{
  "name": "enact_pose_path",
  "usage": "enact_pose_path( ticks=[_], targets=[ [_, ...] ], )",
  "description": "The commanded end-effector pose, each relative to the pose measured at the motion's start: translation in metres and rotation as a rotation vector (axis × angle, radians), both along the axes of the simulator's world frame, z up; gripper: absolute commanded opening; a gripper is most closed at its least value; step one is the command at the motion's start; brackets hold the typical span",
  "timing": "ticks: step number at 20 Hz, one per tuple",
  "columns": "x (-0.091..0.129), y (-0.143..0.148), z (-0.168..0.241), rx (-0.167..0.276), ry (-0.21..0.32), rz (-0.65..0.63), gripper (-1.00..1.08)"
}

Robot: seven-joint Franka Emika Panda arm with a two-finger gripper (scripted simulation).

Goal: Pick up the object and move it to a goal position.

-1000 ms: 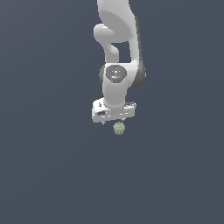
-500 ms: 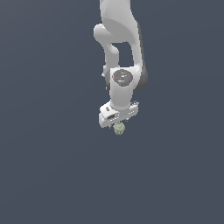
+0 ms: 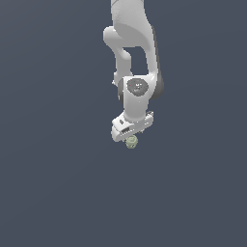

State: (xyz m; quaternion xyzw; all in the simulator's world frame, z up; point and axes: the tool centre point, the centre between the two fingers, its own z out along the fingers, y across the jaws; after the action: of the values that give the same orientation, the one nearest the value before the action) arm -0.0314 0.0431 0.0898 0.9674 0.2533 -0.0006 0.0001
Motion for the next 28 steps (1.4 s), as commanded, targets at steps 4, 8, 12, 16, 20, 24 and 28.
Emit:
enact_pose_path(
  ticks=[4, 8, 12, 16, 20, 24, 28],
  targets=[
    [0.0, 0.0, -0.008, 0.0, 0.0, 0.001, 1.0],
    [-0.001, 0.0, -0.027, 0.0, -0.001, 0.003, 1.0],
    [-0.001, 0.0, -0.044, 0.0, -0.001, 0.005, 1.0],
    [0.0, 0.0, -0.05, 0.0, -0.001, 0.005, 1.0],
    [0.0, 0.0, -0.05, 0.0, -0.001, 0.005, -1.0],
    [0.0, 0.0, -0.05, 0.0, -0.001, 0.005, -1.0],
    [0.0, 0.0, -0.049, 0.0, -0.003, 0.005, -1.0]
  ],
)
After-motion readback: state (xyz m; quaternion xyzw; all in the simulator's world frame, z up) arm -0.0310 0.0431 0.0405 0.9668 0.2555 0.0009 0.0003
